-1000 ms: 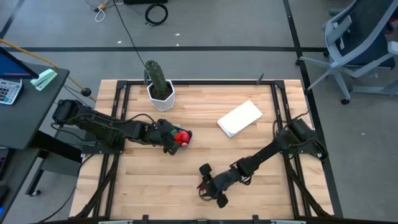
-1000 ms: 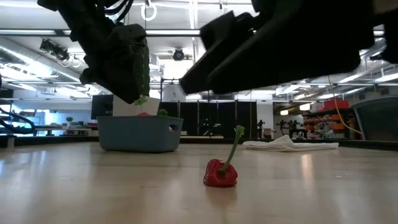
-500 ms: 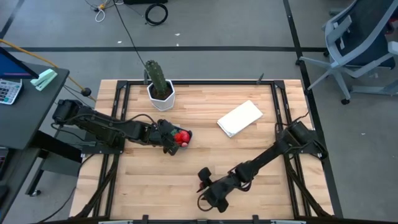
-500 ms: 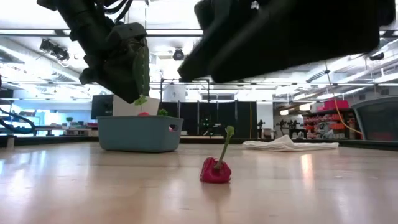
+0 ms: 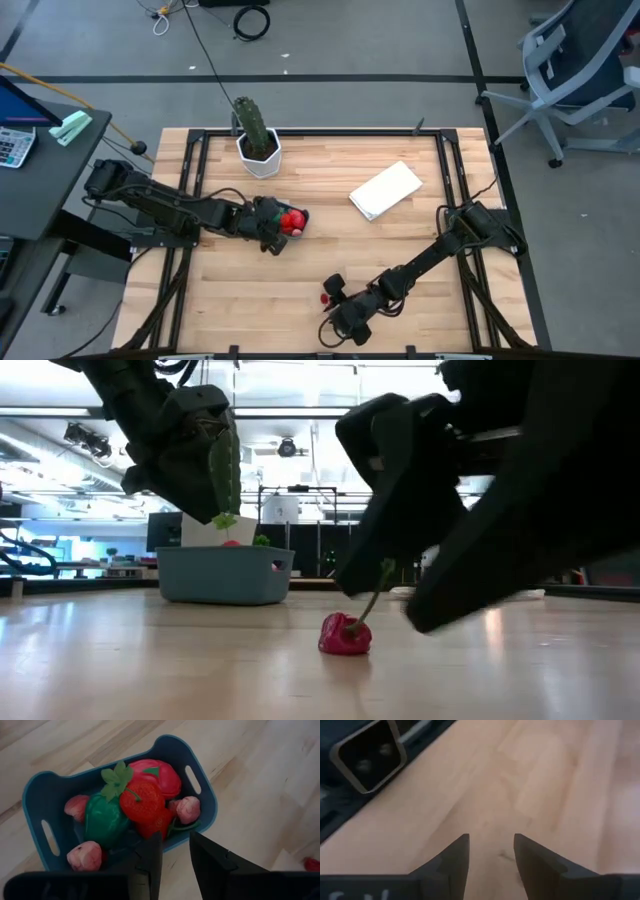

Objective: Pick and placing Produce into tupperware
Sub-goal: Put the red cherry into the blue bin

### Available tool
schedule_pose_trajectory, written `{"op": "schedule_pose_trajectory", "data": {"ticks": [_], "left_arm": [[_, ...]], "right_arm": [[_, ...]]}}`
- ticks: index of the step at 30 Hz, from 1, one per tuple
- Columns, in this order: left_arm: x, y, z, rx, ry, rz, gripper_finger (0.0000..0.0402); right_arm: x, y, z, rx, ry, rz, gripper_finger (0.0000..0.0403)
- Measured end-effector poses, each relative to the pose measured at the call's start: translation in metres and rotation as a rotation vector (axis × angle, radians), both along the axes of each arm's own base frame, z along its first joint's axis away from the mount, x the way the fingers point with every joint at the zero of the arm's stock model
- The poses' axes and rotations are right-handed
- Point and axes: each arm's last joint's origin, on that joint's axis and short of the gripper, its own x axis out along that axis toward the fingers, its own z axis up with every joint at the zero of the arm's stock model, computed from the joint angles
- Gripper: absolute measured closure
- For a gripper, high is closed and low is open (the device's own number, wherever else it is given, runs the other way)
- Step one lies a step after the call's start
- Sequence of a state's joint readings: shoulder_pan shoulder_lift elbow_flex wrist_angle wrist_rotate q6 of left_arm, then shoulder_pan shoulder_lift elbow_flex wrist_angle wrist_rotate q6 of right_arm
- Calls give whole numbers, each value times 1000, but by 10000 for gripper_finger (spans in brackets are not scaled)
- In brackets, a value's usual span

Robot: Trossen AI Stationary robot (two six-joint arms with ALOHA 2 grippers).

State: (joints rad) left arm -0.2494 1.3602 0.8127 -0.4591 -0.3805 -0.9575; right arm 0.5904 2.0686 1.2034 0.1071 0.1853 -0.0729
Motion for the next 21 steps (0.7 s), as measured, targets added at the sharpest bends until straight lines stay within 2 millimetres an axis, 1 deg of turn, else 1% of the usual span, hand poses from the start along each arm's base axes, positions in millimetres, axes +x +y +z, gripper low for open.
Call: {"op": "schedule_pose_trajectory", "data": {"ticks": [4,14,16,18,21], "left_arm": [[0,0,0,-1,0,-1,297],[0,0,0,0,0,-1,299],[0,0,0,0,0,-1,301],[0,0,0,0,1,-1,301],[0,0,0,1,1,-1,301]], "right_arm": [[1,-2,1,-43,-32,-47,241],[3,-7,-1,-54,-21,-61,246],[3,-7,-1,-48,-14,-53,258],[3,-7,-1,-42,-10,-47,283],[3,-9,-2,-41,-9,-50,342]]}}
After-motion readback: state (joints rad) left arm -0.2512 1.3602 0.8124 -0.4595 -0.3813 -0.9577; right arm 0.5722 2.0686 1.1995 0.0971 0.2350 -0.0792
